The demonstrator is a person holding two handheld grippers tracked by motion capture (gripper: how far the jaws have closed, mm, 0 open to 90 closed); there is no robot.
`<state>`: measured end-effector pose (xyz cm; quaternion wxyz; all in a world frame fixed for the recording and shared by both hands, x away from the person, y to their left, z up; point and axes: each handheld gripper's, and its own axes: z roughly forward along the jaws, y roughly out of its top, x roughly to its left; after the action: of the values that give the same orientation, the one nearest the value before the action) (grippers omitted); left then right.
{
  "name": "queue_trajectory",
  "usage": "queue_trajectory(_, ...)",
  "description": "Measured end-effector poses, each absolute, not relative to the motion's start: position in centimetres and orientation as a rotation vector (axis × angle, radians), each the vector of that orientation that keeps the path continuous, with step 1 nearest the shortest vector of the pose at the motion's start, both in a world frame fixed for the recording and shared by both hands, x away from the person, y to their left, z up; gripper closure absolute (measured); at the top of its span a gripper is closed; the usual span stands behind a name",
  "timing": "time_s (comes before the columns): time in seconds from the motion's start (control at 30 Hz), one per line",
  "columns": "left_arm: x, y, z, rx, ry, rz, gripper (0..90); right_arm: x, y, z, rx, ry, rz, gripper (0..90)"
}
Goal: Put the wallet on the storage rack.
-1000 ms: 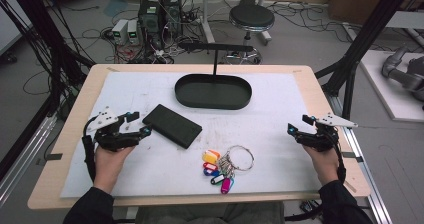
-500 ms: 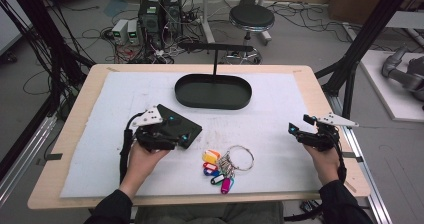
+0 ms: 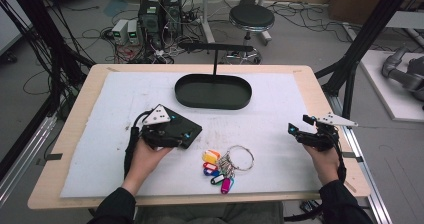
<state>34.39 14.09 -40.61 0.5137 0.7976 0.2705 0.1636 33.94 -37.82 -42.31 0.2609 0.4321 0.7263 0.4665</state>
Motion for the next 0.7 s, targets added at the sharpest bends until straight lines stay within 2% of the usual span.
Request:
queue_trajectory(0.07, 34.4, 14.6, -40.6, 1.916, 0.662, 0.412, 37.6, 33.9, -37.8, -42.3, 1.173, 1.964, 1.266, 25.8)
queue_trajectory(0.2, 35.2, 18.7, -40.5, 1.852, 0.773, 0.498, 37.9, 33.9, -37.7, -42.3, 1.171, 1.966, 1.264, 25.7)
queue_trajectory(0.37, 36.1, 21.8, -40.7, 1.815, 0.868, 0.528, 41.4, 33.9, -37.7, -42.3, 1.173, 1.963, 1.264, 25.8)
queue_trajectory(0.7, 38.6, 25.0, -43.0, 1.811, 1.015, 0.423, 51.2, 33.8, -37.6, -42.3, 1.161, 1.970, 1.257, 25.9)
